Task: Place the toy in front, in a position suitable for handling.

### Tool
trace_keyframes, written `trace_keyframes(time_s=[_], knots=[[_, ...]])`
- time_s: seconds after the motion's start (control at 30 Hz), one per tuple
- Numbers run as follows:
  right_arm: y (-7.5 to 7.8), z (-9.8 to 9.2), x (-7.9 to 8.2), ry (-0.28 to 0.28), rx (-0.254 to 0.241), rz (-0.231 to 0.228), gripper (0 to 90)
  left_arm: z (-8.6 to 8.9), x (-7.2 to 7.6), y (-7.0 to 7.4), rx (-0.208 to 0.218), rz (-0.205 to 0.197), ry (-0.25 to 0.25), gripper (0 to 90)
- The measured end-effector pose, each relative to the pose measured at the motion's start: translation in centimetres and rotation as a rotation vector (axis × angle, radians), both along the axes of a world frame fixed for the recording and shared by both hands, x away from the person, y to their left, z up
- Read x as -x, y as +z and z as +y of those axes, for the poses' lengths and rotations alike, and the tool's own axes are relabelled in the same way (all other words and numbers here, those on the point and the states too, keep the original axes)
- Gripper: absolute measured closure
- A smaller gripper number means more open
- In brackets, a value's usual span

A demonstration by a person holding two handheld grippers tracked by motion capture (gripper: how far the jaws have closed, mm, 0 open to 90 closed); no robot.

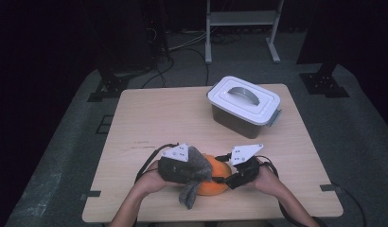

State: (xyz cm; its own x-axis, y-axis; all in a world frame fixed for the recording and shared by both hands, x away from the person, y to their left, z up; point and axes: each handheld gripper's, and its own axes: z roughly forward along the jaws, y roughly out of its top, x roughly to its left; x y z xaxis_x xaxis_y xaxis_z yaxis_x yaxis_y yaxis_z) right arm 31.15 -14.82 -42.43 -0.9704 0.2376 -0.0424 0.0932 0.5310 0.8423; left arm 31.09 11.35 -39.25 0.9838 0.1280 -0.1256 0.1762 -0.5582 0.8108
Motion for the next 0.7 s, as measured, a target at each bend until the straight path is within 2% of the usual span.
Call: trace_keyframes(time_s=[0.07, 0.2, 0.37, 0.5, 0.6, 0.7], knots=[[-0.1, -0.4, 0.1, 0.008, 0.014, -0.019, 38.5, 0.8, -0.1, 0.2, -0.008, -0.011, 0.019, 75.0], [-0.4, -1.1, 0.0, 0.004, 0.003, -0.006, 39.2, 2.9, -0.4, -0.1, -0.008, -0.006, 0.077, 75.0], [-0.2, -0.9, 0.3, 0.034, 0.01, -0.047, 40.2, 4.7, -0.6, 0.1, 0.067, 0.021, 0.12, 75.0], [-0.1, 0.0, 0.8, 0.062, 0.022, -0.081, 40.6, 3.7, -0.4, 0.2, 0.104, 0.027, 0.076, 75.0], [-0.1, 0.6, 1.0, 0.08, 0.028, -0.095, 41.3, 2.1, -0.2, 0.2, 0.095, 0.02, 0.036, 74.9], [-0.2, 0.4, 1.1, 0.083, 0.043, -0.105, 43.3, 1.5, -0.2, -0.1, 0.092, 0.031, 0.024, 74.9]])
